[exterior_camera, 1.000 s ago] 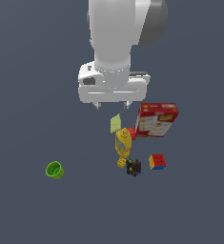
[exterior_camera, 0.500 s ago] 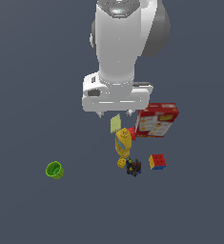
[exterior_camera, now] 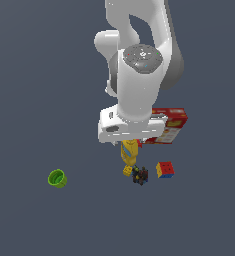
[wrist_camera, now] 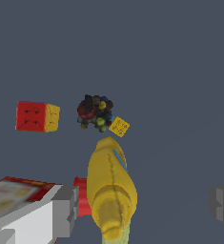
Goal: Pick up a designated object from a clutter of objects.
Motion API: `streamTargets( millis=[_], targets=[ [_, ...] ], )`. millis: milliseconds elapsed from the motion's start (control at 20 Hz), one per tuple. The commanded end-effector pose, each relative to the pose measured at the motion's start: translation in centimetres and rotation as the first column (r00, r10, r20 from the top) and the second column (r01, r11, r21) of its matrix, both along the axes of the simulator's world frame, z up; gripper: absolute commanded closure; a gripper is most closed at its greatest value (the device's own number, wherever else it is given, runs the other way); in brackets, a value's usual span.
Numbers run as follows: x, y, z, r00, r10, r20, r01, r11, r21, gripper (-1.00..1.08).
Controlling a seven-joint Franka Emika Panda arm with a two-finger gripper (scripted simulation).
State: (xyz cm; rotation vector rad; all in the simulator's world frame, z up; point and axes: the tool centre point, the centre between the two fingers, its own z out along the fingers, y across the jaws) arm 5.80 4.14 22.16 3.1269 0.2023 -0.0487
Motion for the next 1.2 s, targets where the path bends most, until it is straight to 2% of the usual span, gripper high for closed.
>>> streamTargets(
  millis=[0,300,600,1150],
  targets=[
    [1.2,1.0,-2.2,1.0,0.023,0.005,-0.023,1.0,-0.001,-0.92],
    [3.5,3.4,-7.2,0.997,0.071,0.018,-0.071,0.997,0.002,-0.92],
    [4.6,5.0,-10.7,0.994,0.102,0.026,-0.102,0.995,0.006,-0.92],
    [5.0,5.9,-12.7,0.993,0.118,0.029,-0.119,0.993,0.01,-0.92]
  ],
)
